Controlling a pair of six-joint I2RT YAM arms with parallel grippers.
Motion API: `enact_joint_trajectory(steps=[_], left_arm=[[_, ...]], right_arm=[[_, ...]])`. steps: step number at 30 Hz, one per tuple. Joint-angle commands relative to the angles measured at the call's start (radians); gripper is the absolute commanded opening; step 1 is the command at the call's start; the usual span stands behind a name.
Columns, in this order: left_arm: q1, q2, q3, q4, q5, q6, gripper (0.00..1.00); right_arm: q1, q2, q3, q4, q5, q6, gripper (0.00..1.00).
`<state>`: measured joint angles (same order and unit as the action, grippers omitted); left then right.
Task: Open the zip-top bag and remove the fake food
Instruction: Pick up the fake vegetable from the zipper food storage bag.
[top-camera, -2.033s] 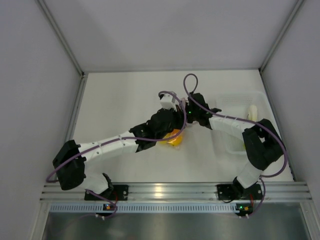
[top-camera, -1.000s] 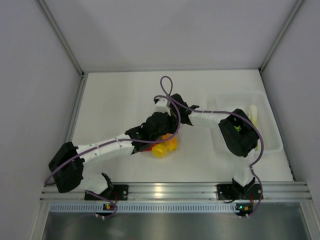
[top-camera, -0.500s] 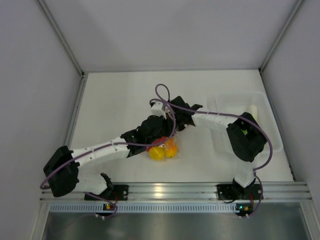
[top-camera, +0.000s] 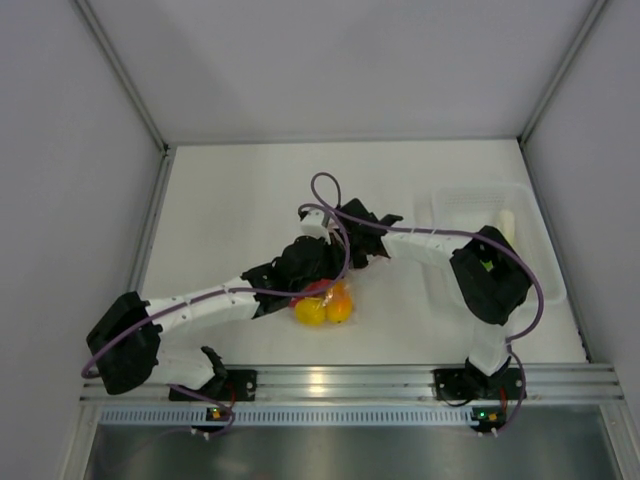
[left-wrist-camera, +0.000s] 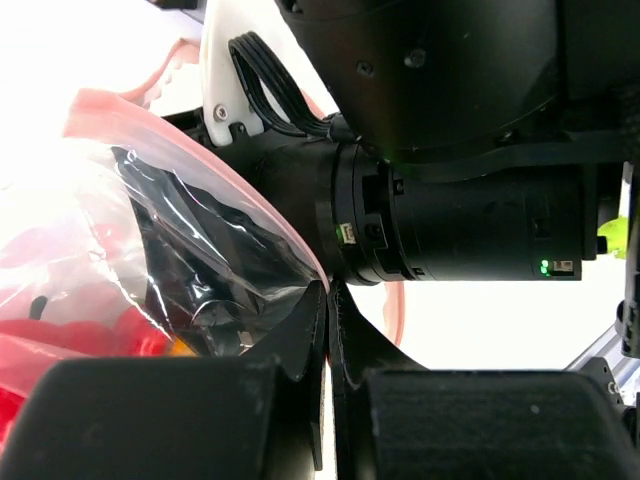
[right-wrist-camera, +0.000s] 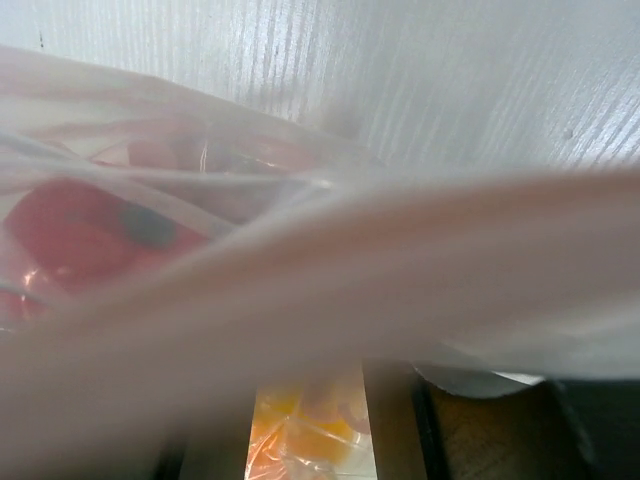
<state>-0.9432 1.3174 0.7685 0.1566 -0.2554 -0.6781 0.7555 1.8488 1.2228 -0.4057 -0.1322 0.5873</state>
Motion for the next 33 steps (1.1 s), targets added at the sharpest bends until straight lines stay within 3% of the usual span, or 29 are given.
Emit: enact_joint_trajectory(steps=[1, 7, 13, 17, 22, 28, 33], left_arm=[[0.006, -0.021, -0.024, 0.049, -0.022, 0.018, 0.0], [0.012, -0.04, -0.041, 0.049, -0.01, 0.034, 0.0], [0.131, -0.05, 0.006, 0.044, 0.16, 0.057, 0.0], [0.188, -0.011, 0.1, 0.031, 0.353, 0.071, 0.0], [0.276, 0.129, 0.292, -0.01, 0.649, 0.049, 0.0], [0.294, 0.278, 0.512, -0.154, 0.852, 0.127, 0.0], [0.291, 0.261, 0.554, -0.154, 0.952, 0.115, 0.0]], right_arm=[[0.041, -0.039, 0.015, 0.076, 0.011, 0.057, 0.43], [0.044, -0.083, -0.041, 0.134, 0.026, 0.06, 0.39], [0.042, -0.105, -0.104, 0.101, 0.098, 0.036, 0.36], [0.03, -0.154, -0.129, 0.019, 0.264, -0.006, 0.34], [0.007, -0.252, -0.198, -0.056, 0.361, -0.015, 0.34], [-0.028, -0.414, -0.37, 0.01, 0.295, 0.032, 0.34], [-0.031, -0.565, -0.421, -0.063, 0.403, 0.051, 0.34]])
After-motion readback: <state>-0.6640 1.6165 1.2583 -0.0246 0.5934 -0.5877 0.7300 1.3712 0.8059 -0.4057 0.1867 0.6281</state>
